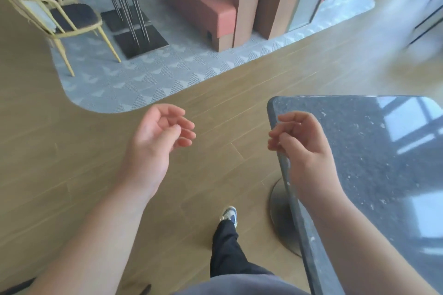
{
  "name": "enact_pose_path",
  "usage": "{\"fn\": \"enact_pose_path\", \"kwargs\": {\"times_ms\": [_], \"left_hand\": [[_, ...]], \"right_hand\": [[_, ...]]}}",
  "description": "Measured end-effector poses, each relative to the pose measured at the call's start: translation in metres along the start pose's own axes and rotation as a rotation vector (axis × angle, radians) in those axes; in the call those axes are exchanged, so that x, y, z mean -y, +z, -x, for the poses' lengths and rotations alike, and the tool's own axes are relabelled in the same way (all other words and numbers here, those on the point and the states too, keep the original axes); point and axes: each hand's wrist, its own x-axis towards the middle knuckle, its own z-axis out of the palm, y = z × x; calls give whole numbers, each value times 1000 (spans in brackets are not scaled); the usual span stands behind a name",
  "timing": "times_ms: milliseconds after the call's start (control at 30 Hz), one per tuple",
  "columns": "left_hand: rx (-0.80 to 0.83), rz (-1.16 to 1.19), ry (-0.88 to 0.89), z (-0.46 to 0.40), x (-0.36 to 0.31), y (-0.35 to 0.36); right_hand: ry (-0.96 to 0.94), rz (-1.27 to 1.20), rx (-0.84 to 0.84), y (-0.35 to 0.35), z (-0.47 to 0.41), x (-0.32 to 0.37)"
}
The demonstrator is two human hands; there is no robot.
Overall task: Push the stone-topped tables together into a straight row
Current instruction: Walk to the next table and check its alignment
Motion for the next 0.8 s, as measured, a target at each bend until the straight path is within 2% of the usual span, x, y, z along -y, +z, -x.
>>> {"fn": "enact_pose_path", "kwargs": {"times_ms": [233, 467, 633, 800], "left_hand": [[128, -57, -11, -164, 7, 57], [214, 2, 23, -310, 1, 89], [254, 7, -5, -422, 13, 103], [383, 20, 8, -551, 17, 107]], "right_hand": [[5, 2, -72, -22, -146, -6], [-19, -5, -114, -7, -278, 4], [-20, 27, -215, 7, -374, -6], [-52, 69, -350, 33, -478, -15]]}}
